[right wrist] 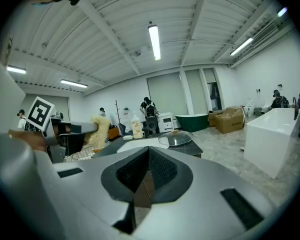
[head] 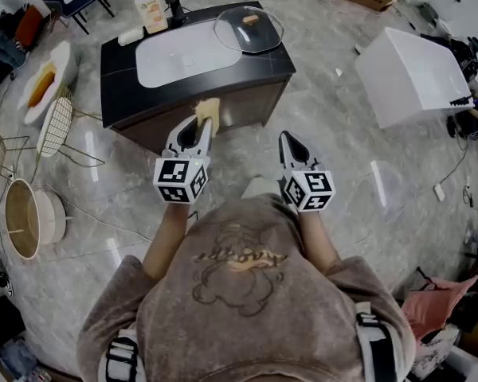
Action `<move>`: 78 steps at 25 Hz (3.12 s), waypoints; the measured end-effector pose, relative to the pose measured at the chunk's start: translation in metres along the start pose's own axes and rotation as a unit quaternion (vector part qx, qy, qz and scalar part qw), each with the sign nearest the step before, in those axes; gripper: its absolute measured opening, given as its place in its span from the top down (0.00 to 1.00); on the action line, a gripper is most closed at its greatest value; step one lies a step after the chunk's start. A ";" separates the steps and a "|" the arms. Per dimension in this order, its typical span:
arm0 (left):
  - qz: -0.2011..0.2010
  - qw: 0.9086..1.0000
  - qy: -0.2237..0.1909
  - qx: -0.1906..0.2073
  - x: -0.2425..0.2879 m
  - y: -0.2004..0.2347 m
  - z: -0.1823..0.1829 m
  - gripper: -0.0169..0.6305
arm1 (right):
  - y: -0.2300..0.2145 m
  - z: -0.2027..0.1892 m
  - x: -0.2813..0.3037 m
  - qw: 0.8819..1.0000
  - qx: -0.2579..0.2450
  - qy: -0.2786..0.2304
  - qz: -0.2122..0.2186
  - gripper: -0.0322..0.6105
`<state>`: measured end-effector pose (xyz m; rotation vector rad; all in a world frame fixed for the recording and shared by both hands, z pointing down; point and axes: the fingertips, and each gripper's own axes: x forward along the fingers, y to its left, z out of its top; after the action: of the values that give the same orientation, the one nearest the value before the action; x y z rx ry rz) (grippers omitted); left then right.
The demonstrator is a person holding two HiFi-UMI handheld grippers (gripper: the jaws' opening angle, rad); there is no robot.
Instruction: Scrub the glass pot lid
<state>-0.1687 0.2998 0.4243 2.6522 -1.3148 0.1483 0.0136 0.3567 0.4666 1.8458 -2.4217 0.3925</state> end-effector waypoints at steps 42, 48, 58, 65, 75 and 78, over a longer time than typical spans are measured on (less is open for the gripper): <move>0.123 0.992 0.014 -0.037 0.360 0.136 0.081 0.87 | -0.214 0.120 0.366 0.992 -0.016 0.035 0.121 0.95; 0.125 0.991 0.025 -0.036 0.377 0.146 0.082 0.87 | -0.222 0.127 0.391 0.991 -0.008 0.032 0.129 0.95; 0.082 0.996 0.031 -0.029 0.411 0.168 0.091 0.87 | -0.223 0.139 0.423 0.994 -0.003 0.020 0.104 0.95; 0.061 0.997 0.029 -0.035 0.430 0.190 0.090 0.87 | -0.223 0.144 0.445 0.996 -0.012 0.016 0.091 0.95; 0.041 0.997 0.041 -0.041 0.444 0.200 0.088 0.87 | -0.211 0.147 0.461 0.992 -0.022 0.026 0.122 0.83; 0.036 0.998 0.045 -0.041 0.447 0.203 0.086 0.87 | -0.207 0.145 0.467 0.989 -0.033 0.031 0.139 0.77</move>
<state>-0.0592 -0.1859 0.4383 2.5020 -1.3573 0.2152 0.0968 -0.1677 0.4576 1.4504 -2.6194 0.3743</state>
